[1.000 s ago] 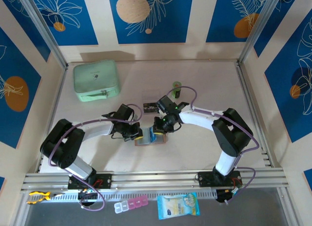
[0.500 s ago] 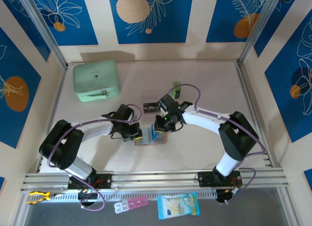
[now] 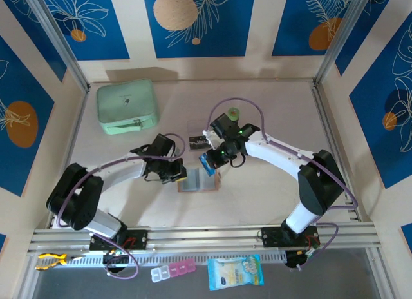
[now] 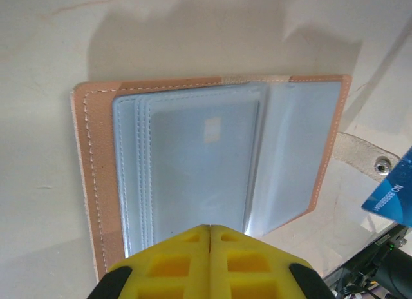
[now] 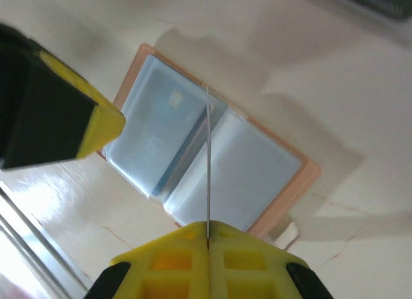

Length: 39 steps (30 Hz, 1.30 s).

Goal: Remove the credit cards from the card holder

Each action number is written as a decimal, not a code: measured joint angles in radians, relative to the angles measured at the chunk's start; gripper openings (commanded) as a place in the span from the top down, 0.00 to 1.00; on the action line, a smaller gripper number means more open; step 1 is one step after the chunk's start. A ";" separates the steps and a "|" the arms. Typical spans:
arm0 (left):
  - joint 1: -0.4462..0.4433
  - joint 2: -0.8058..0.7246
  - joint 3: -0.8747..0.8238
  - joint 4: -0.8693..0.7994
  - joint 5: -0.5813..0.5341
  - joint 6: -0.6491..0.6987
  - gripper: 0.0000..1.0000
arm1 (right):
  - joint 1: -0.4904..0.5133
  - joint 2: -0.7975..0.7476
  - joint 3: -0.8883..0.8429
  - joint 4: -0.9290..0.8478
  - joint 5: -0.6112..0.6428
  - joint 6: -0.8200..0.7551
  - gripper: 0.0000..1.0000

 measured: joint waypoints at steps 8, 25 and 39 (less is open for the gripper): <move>0.054 -0.069 0.011 -0.039 -0.007 0.018 0.92 | 0.010 0.017 0.069 -0.090 0.114 -0.445 1.00; 0.094 -0.104 0.069 -0.092 -0.029 0.029 0.90 | -0.131 0.196 0.377 -0.115 0.093 -0.870 1.00; 0.114 -0.077 0.082 -0.082 -0.027 0.029 0.90 | -0.193 0.460 0.657 -0.167 0.008 -0.944 1.00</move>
